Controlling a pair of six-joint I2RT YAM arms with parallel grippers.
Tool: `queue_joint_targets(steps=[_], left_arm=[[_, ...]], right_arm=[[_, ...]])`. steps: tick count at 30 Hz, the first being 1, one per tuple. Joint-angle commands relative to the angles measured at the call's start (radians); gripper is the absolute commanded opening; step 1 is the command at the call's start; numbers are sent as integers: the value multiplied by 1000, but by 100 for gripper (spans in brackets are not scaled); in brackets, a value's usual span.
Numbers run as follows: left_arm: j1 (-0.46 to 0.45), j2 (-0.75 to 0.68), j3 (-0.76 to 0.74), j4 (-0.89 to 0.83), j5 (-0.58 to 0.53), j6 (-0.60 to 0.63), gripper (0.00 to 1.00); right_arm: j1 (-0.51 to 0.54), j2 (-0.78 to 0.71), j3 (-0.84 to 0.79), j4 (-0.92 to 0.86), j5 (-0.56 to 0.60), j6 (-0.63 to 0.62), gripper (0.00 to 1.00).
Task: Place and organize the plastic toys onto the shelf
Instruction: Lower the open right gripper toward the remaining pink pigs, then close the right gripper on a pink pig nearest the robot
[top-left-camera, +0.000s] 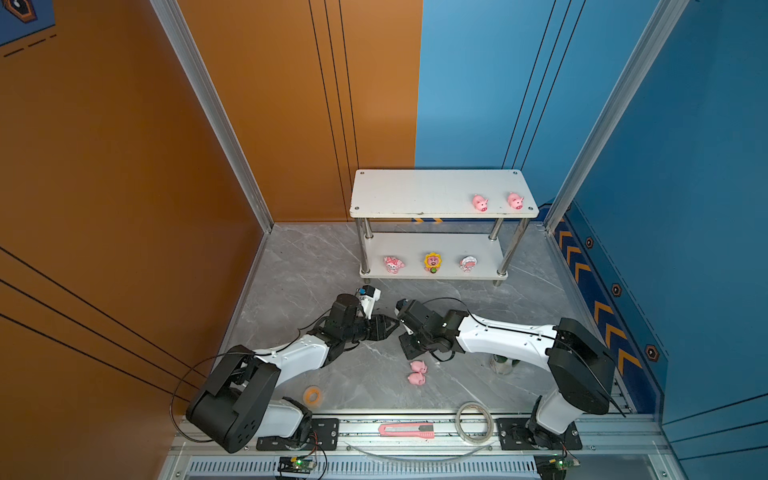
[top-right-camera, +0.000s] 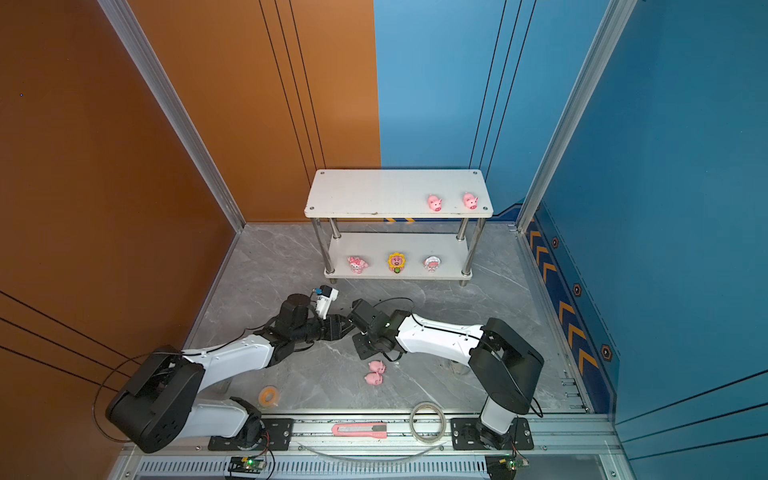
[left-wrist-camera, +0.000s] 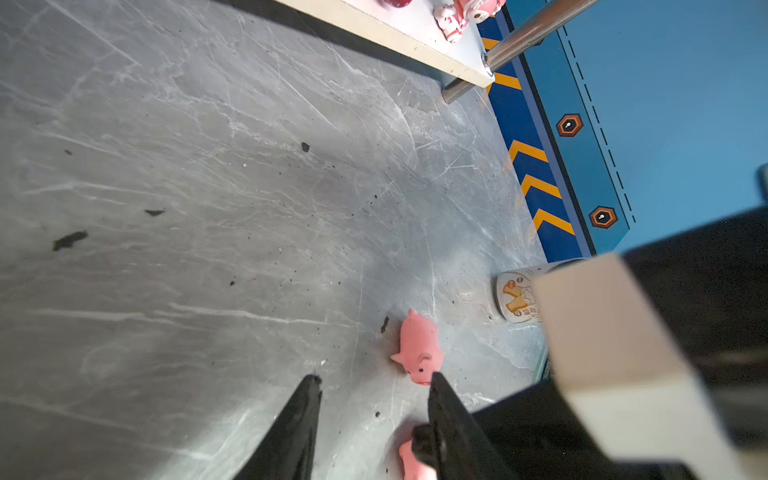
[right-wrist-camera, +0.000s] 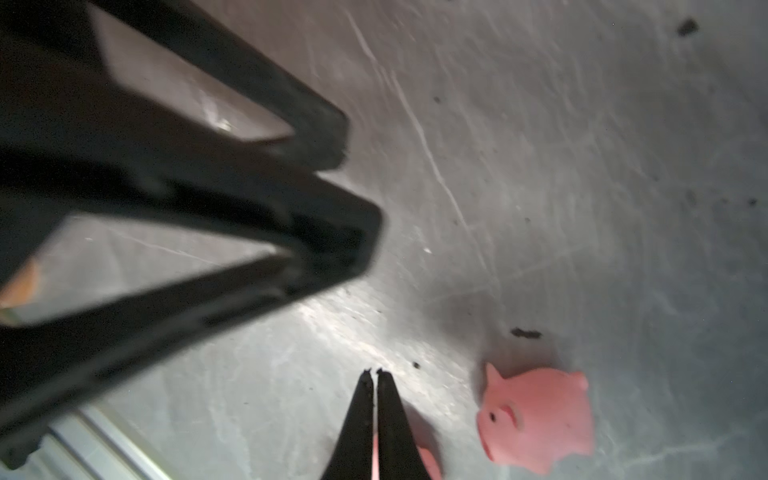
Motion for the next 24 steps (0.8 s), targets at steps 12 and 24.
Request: queue_joint_targets(steps=[12, 24], left_arm=[[13, -10, 13, -12, 21, 36, 45], [12, -32, -4, -7, 4, 23, 45]], right_arm=[[26, -205, -242, -65, -73, -63, 57], [15, -47, -209, -47, -77, -109, 55]])
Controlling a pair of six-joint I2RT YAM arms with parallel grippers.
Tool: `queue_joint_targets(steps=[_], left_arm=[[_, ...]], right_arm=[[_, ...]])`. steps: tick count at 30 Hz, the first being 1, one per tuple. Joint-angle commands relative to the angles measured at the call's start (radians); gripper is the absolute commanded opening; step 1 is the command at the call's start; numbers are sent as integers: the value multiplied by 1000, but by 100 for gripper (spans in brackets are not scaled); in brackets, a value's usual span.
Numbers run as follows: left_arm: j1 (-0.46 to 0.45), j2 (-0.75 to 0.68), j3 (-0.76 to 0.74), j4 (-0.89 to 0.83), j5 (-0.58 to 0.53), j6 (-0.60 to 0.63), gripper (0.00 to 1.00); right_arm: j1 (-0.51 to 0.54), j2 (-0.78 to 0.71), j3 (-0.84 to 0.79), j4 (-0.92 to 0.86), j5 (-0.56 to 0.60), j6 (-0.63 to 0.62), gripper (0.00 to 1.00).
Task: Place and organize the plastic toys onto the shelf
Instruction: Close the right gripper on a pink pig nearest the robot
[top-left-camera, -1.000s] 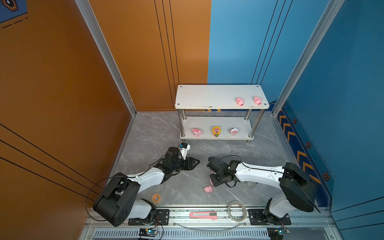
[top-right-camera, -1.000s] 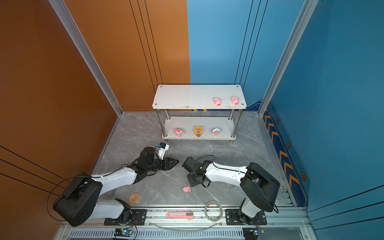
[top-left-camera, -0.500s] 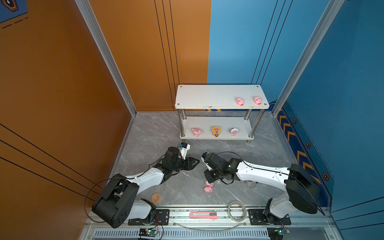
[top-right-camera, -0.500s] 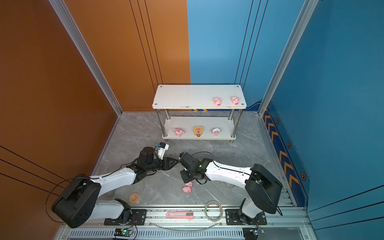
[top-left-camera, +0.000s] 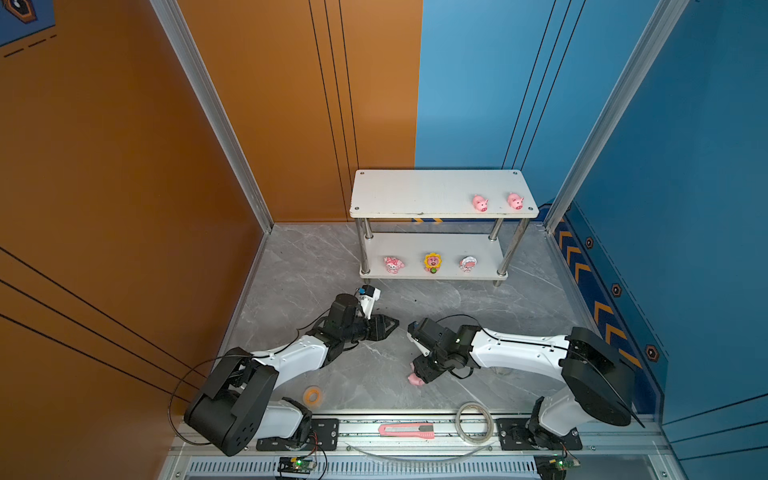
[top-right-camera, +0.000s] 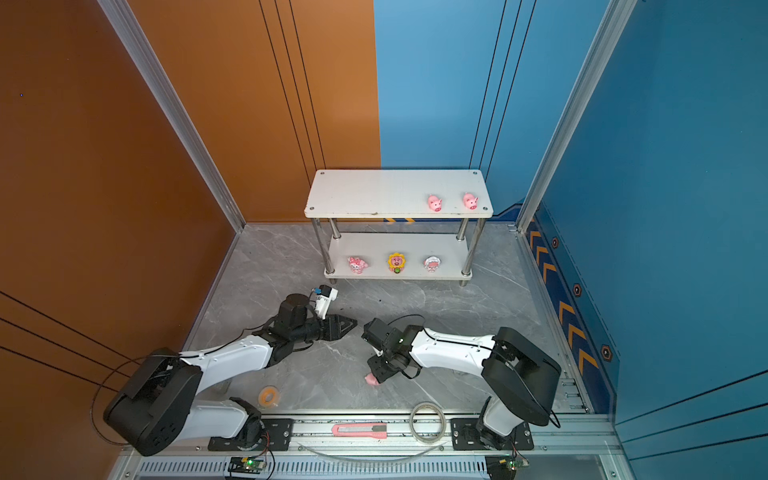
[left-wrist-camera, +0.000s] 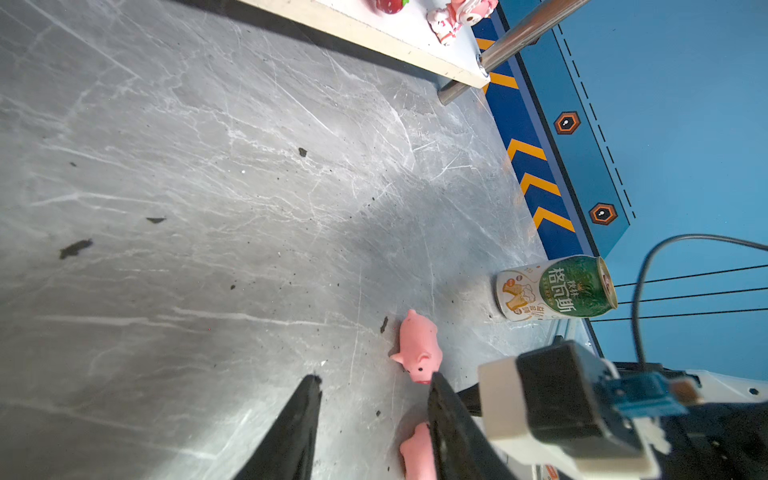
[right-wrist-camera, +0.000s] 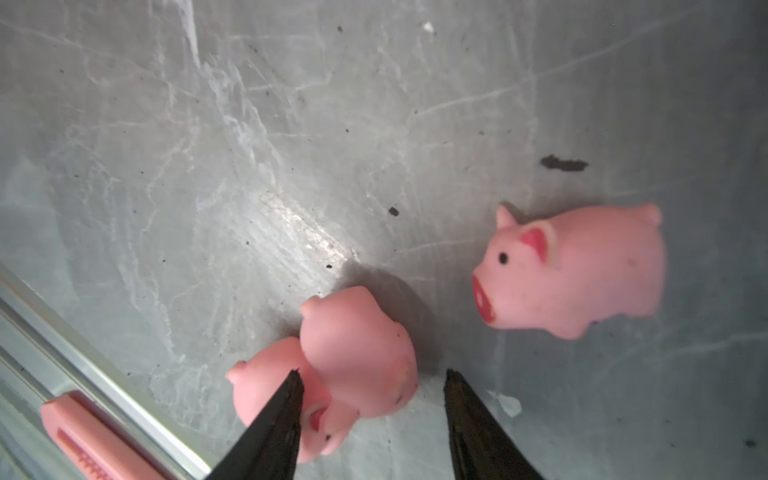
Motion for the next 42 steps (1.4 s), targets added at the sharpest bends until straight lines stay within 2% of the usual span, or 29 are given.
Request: queue_joint_targets(steps=[1, 4, 8, 11, 14, 16, 20, 25, 36, 40, 42], left_arm=[[5, -17, -3, 2, 2, 0, 45], [5, -16, -1, 1, 1, -2, 45], [5, -15, 0, 1, -1, 0, 45], [7, -12, 1, 2, 2, 2, 45], [8, -3, 6, 2, 6, 6, 45], [8, 5, 10, 1, 14, 7, 45], [10, 9, 11, 3, 15, 9, 45], [10, 13, 1, 18, 18, 4, 45], [21, 11, -1, 19, 28, 7, 45], [24, 18, 1, 28, 38, 3, 45], [23, 16, 1, 27, 39, 3, 45]], right_arm=[[0, 50, 24, -4, 0, -32, 55], [1, 74, 44, 11, 31, -34, 54], [-6, 82, 57, 51, 60, -5, 47], [-6, 75, 56, 76, 97, 43, 38], [-10, 69, 48, 93, 151, 104, 23], [-9, 67, 48, 97, 167, 135, 20], [-18, 64, 51, 90, 279, 225, 16], [-47, 92, 64, 180, 317, 338, 16], [-68, 193, 224, 170, 404, 306, 18], [-70, 271, 274, 175, 420, 294, 24], [-71, 296, 288, 181, 428, 290, 31]])
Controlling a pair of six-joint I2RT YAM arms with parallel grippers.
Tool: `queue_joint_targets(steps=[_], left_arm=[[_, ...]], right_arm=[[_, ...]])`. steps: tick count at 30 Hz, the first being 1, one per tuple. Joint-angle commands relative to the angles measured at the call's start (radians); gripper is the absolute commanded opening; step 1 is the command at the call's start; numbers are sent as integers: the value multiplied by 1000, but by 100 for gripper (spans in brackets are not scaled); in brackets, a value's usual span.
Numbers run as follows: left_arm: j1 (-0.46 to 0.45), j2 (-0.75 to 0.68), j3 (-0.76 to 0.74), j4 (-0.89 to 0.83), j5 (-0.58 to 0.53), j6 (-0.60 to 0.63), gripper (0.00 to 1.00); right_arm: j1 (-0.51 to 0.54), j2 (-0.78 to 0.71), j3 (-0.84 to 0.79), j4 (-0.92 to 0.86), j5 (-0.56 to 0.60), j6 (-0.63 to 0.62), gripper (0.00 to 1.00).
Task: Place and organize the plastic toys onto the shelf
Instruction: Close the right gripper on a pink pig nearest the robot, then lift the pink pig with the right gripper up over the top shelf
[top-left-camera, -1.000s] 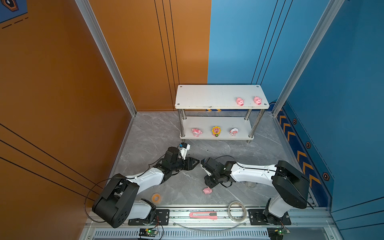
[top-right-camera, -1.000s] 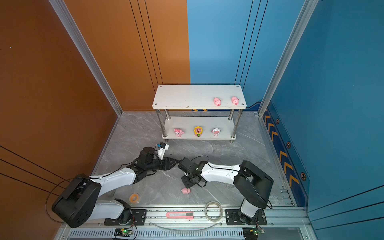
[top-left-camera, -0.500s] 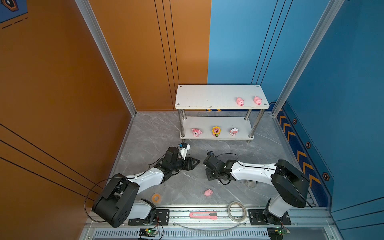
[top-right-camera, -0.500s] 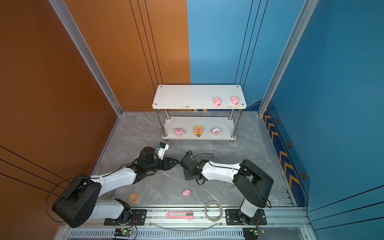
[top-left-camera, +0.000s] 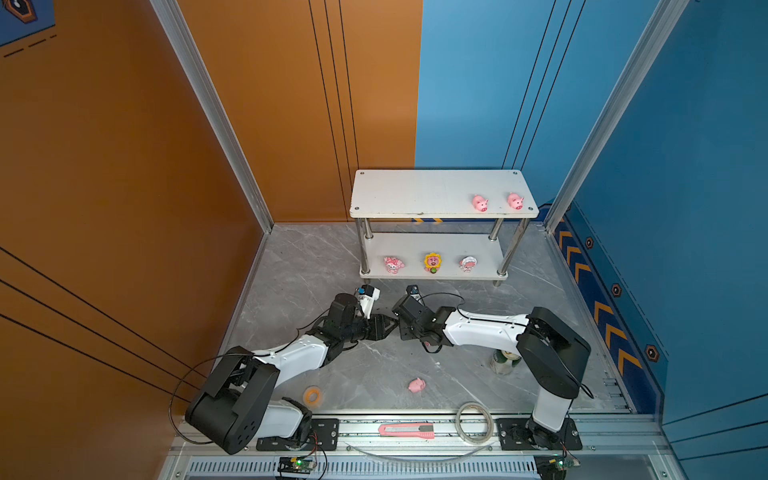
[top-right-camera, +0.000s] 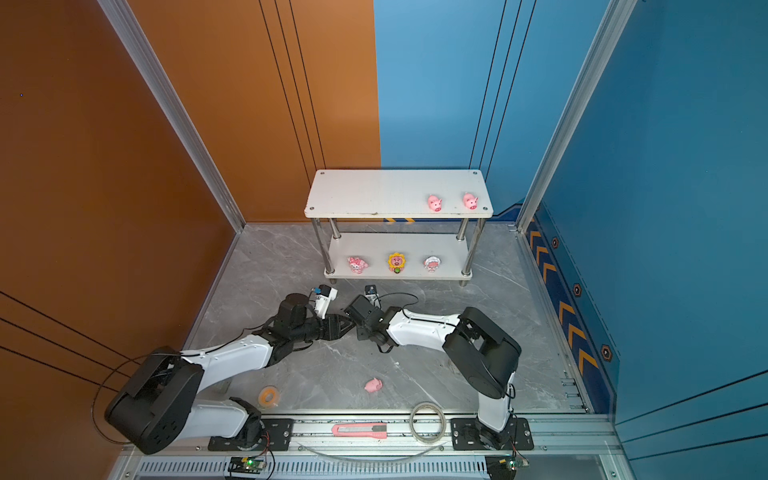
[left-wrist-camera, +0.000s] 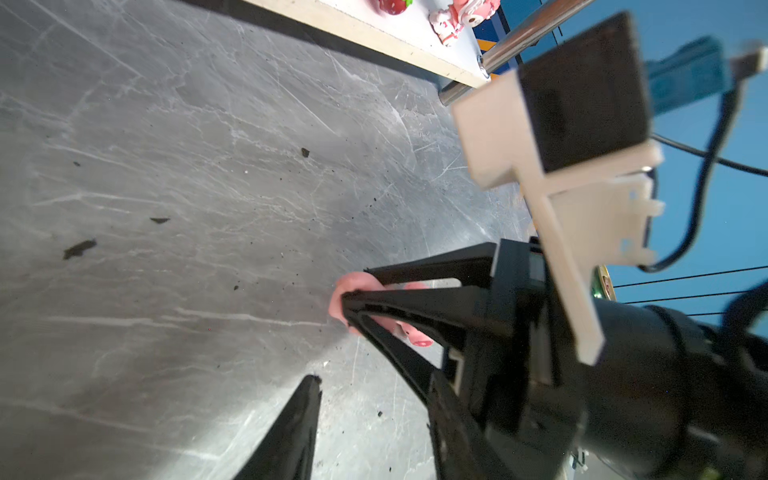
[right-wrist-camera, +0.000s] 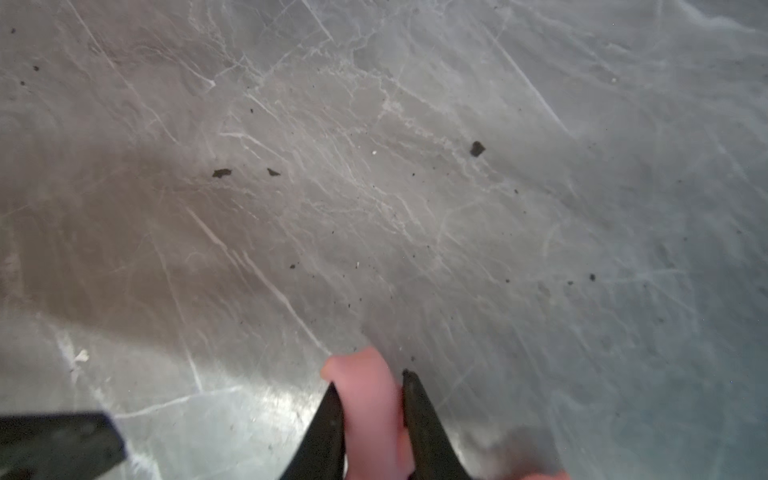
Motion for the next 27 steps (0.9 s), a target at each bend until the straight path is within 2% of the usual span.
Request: queue_joint_targets(steps=[1, 6, 12, 15, 19, 25, 27], left_arm=[[11, 4, 0, 19, 27, 3, 45], [20, -9, -6, 19, 33, 1, 45], [27, -10, -7, 18, 35, 1, 45], [27, -3, -2, 19, 41, 1, 45], [28, 1, -1, 19, 44, 1, 45], [27, -2, -1, 18, 41, -1, 45], [29, -4, -2, 20, 42, 0, 45]], right_arm=[[-5, 47, 35, 5, 36, -7, 35], [-6, 70, 40, 25, 0, -38, 53], [-4, 36, -20, 50, -1, -15, 61], [0, 22, -55, 84, -3, -9, 62], [13, 14, -79, 134, -7, -21, 54], [35, 9, -63, 121, 31, -18, 31], [43, 0, -50, 81, 63, -10, 25]])
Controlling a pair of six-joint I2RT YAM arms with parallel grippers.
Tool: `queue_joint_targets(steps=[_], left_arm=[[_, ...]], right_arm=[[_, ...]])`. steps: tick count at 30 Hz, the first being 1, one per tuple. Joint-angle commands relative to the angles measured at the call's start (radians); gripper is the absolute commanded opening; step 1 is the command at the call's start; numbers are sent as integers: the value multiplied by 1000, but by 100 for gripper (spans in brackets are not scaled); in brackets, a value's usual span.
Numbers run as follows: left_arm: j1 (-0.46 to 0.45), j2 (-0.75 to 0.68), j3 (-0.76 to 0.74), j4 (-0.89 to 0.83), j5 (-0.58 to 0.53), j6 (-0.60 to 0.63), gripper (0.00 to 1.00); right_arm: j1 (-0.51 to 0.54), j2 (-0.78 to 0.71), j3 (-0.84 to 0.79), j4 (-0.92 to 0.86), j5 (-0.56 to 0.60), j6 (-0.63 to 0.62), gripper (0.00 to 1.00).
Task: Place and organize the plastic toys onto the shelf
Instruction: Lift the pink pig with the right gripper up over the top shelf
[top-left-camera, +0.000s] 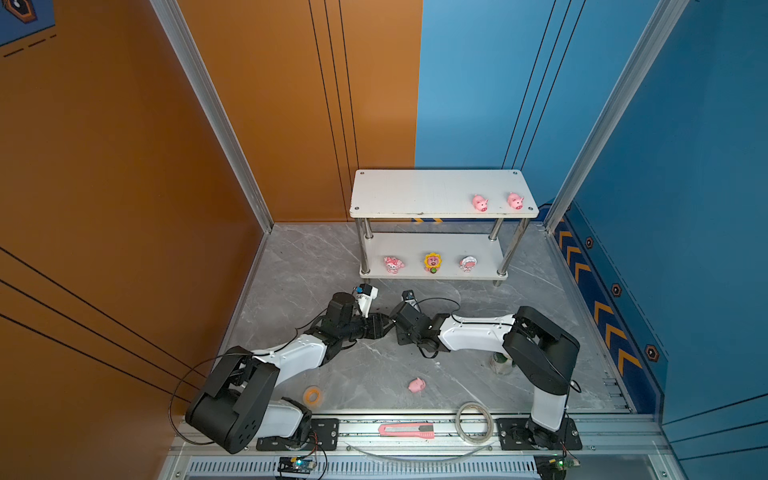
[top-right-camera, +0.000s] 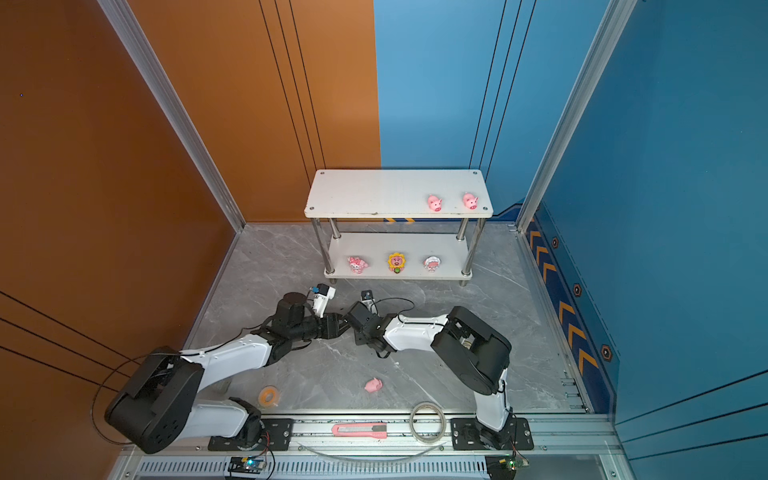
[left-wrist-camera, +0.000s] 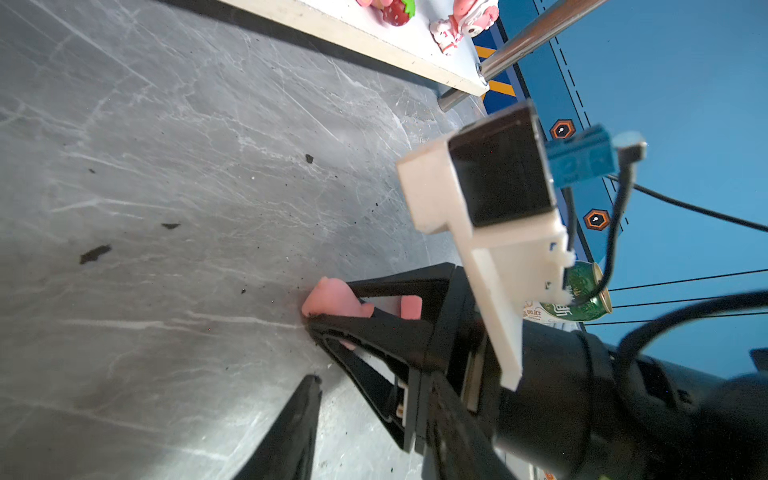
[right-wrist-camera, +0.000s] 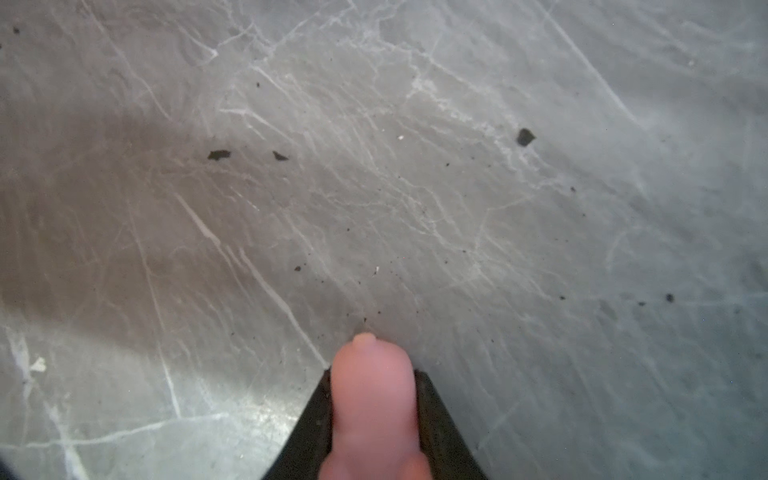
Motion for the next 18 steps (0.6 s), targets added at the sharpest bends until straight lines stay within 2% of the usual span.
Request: queue_joint_targets(steps=[1, 5, 9, 13, 16, 18], left_arm=[[9, -7, -3, 12, 20, 1, 45], [9, -13, -6, 12, 19, 3, 45], [10, -19, -12, 14, 19, 4, 45], [10, -20, -24, 34, 24, -2, 45], [13, -21, -26, 46, 27, -8, 45], [12, -24, -26, 47, 31, -9, 45]], right_arm=[[18, -37, 20, -73, 68, 11, 23], [26, -112, 87, -224, 149, -15, 19], [31, -248, 209, -393, 255, -106, 17], [17, -332, 413, -555, 328, -241, 17], [-15, -331, 570, -632, 386, -329, 17], [-59, -314, 669, -651, 376, -371, 17]])
